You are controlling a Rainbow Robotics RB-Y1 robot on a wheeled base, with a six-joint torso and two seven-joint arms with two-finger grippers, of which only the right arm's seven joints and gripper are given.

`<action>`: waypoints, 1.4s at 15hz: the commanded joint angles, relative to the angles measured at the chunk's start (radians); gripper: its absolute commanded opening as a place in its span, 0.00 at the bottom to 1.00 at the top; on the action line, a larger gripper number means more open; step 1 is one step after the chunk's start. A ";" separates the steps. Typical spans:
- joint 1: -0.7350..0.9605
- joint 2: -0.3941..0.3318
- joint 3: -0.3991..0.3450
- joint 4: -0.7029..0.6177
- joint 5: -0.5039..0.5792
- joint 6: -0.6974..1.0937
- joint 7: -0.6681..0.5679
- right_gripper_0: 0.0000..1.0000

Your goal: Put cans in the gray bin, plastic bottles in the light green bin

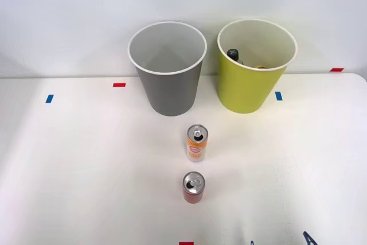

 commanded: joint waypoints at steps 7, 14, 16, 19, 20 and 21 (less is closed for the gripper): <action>-0.238 -0.400 0.185 -0.022 -0.111 0.015 0.025 1.00; -0.434 -0.523 0.340 -0.021 -0.258 0.036 0.062 1.00; -0.456 -0.546 0.371 -0.021 -0.307 0.036 0.080 1.00; -0.476 -0.547 0.385 -0.021 -0.330 0.038 0.095 1.00; -0.483 -0.547 0.397 -0.021 -0.350 0.042 0.102 1.00; -0.500 -0.547 0.418 -0.013 -0.384 0.042 0.112 1.00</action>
